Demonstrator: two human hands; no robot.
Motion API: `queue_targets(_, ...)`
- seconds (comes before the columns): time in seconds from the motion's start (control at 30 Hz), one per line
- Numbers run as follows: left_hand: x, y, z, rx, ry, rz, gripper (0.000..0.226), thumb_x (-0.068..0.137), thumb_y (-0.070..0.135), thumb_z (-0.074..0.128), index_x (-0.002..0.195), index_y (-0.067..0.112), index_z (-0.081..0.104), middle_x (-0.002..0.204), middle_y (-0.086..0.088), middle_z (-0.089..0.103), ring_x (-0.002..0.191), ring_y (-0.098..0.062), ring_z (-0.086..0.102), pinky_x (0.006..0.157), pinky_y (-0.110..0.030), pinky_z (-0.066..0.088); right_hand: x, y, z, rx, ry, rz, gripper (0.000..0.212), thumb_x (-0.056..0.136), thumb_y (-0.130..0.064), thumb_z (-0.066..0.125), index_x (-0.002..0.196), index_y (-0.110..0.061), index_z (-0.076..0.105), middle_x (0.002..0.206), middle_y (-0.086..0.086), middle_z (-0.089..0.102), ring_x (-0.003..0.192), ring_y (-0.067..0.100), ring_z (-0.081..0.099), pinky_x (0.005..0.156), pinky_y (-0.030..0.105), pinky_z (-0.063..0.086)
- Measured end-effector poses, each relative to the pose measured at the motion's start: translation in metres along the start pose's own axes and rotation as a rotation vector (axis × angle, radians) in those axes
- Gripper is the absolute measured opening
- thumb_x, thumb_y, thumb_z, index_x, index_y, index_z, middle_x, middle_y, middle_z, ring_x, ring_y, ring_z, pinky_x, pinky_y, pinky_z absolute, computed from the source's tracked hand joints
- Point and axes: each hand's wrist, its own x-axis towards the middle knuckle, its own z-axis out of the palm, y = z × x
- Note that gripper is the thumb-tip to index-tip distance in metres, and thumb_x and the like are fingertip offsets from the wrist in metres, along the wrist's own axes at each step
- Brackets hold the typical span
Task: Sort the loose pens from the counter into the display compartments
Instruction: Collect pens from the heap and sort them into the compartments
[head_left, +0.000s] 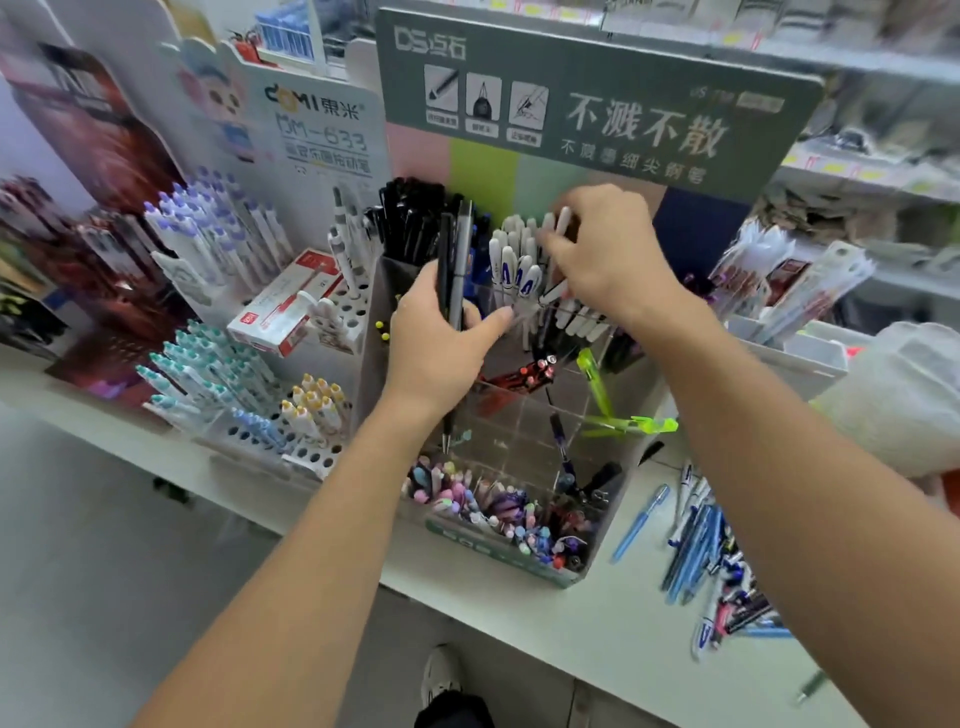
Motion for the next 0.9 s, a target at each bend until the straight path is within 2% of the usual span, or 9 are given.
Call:
queue_targets(0.07, 0.015, 0.002, 0.009, 0.071, 0.009, 0.022, 0.042, 0.082, 0.019, 0.083, 0.099, 0.038, 0.049, 0.069, 0.005, 0.052, 0.057, -0.002, 0.049, 0.059, -0.014, 0.046, 0.009, -0.008, -0.01, -0.059, -0.091, 0.031, 0.018, 0.097, -0.022, 0.065, 0.103, -0.007, 0.074, 0.099, 0.015, 0.071, 0.09, 0.029, 0.067, 0.073, 0.031, 0.051)
queue_targets(0.13, 0.025, 0.003, 0.017, 0.123, 0.008, 0.011, 0.045, 0.078, 0.02, 0.087, 0.092, 0.037, 0.049, 0.07, 0.006, 0.054, 0.056, 0.003, 0.052, 0.055, -0.009, 0.042, 0.01, -0.015, -0.025, -0.117, -0.204, 0.03, 0.026, 0.092, -0.021, 0.073, 0.115, -0.01, 0.072, 0.109, 0.013, 0.071, 0.094, 0.026, 0.065, 0.076, 0.028, 0.049)
queue_targets(0.27, 0.035, -0.002, 0.023, 0.175, 0.005, -0.059, 0.045, 0.075, 0.022, 0.089, 0.107, 0.016, 0.059, 0.076, 0.003, 0.062, 0.066, -0.003, 0.06, 0.062, -0.018, 0.046, 0.001, -0.004, -0.042, -0.218, -0.297, -0.074, 0.078, 0.069, -0.011, 0.092, 0.138, -0.018, 0.056, 0.127, 0.007, 0.06, 0.112, 0.026, 0.058, 0.091, 0.034, 0.051)
queue_targets(0.37, 0.033, -0.004, 0.021, 0.052, -0.073, -0.086, 0.035, 0.079, 0.013, 0.086, 0.103, 0.014, 0.061, 0.076, -0.002, 0.061, 0.059, -0.009, 0.055, 0.052, -0.022, 0.044, 0.001, 0.006, -0.032, -0.291, -0.247, -0.12, 0.062, 0.07, -0.008, 0.091, 0.125, -0.016, 0.064, 0.114, 0.009, 0.065, 0.1, 0.029, 0.062, 0.086, 0.042, 0.056)
queue_targets(0.47, 0.028, -0.002, 0.015, -0.162, -0.159, -0.187, 0.026, 0.087, 0.005, 0.076, 0.105, 0.013, 0.059, 0.072, -0.004, 0.053, 0.044, -0.007, 0.04, 0.04, -0.023, 0.031, 0.004, 0.004, -0.02, -0.268, -0.172, -0.213, 0.037, 0.076, -0.015, 0.087, 0.109, -0.011, 0.071, 0.099, 0.01, 0.069, 0.09, 0.031, 0.065, 0.081, 0.046, 0.058)
queue_targets(0.6, 0.021, 0.0, 0.005, -0.391, -0.241, -0.298, 0.006, 0.102, 0.012, 0.057, 0.1, 0.016, 0.053, 0.069, 0.003, 0.049, 0.044, -0.009, 0.028, 0.038, -0.022, 0.024, 0.002, 0.002, -0.018, -0.145, -0.142, -0.22, 0.029, 0.083, -0.025, 0.082, 0.107, -0.011, 0.074, 0.095, 0.007, 0.073, 0.09, 0.026, 0.067, 0.083, 0.046, 0.058)
queue_targets(0.73, -0.01, 0.003, -0.01, -0.619, -0.351, -0.437, 0.016, 0.1, -0.001, 0.043, 0.102, 0.013, 0.049, 0.07, -0.003, 0.044, 0.042, -0.009, 0.029, 0.035, -0.018, 0.024, -0.039, 0.003, -0.034, 0.148, 0.069, -0.132, 0.018, 0.094, -0.032, 0.071, 0.101, -0.017, 0.078, 0.082, -0.003, 0.072, 0.073, 0.013, 0.065, 0.075, 0.035, 0.058)
queue_targets(0.83, -0.042, -0.004, -0.011, -0.486, -0.588, -0.434, 0.015, 0.1, 0.0, 0.051, 0.096, 0.013, 0.044, 0.067, -0.005, 0.039, 0.043, -0.012, 0.026, 0.037, -0.019, 0.022, -0.073, 0.002, -0.026, 0.498, -0.171, 0.047, 0.022, 0.091, -0.039, 0.072, 0.087, -0.018, 0.079, 0.068, 0.008, 0.07, 0.058, 0.014, 0.056, 0.059, 0.031, 0.049)
queue_targets(0.9, -0.057, -0.01, -0.006, -0.397, -0.685, -0.419, 0.016, 0.1, 0.011, 0.059, 0.098, 0.015, 0.044, 0.068, -0.008, 0.029, 0.047, -0.013, 0.023, 0.039, -0.022, 0.02, -0.086, 0.006, -0.012, 0.696, -0.276, 0.153, 0.013, 0.089, -0.028, 0.075, 0.083, -0.016, 0.077, 0.058, 0.003, 0.065, 0.053, 0.007, 0.049, 0.051, 0.023, 0.041)
